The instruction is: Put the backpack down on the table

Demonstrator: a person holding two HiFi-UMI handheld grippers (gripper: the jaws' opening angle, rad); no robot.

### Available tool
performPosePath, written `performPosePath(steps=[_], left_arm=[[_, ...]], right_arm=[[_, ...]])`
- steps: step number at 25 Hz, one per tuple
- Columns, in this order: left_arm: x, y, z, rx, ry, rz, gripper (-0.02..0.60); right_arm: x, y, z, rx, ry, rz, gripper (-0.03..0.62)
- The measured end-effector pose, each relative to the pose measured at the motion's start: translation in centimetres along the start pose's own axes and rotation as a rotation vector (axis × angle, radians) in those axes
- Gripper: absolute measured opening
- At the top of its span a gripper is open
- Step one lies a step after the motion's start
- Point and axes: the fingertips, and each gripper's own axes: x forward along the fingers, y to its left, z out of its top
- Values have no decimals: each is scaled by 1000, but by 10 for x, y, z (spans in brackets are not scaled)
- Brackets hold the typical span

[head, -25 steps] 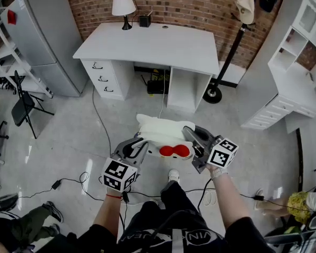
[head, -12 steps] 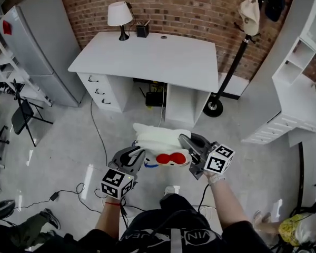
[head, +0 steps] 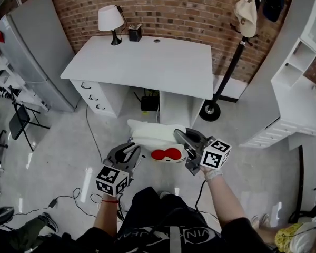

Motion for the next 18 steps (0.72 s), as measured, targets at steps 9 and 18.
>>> performPosePath(steps=[9, 18], left_arm=[[42, 22, 18, 20, 7, -20, 79], [92, 75, 27, 1, 15, -28, 78]], right_arm=[[15, -41, 21, 17, -12, -16, 15], [62, -95, 36, 32, 1, -11, 15]])
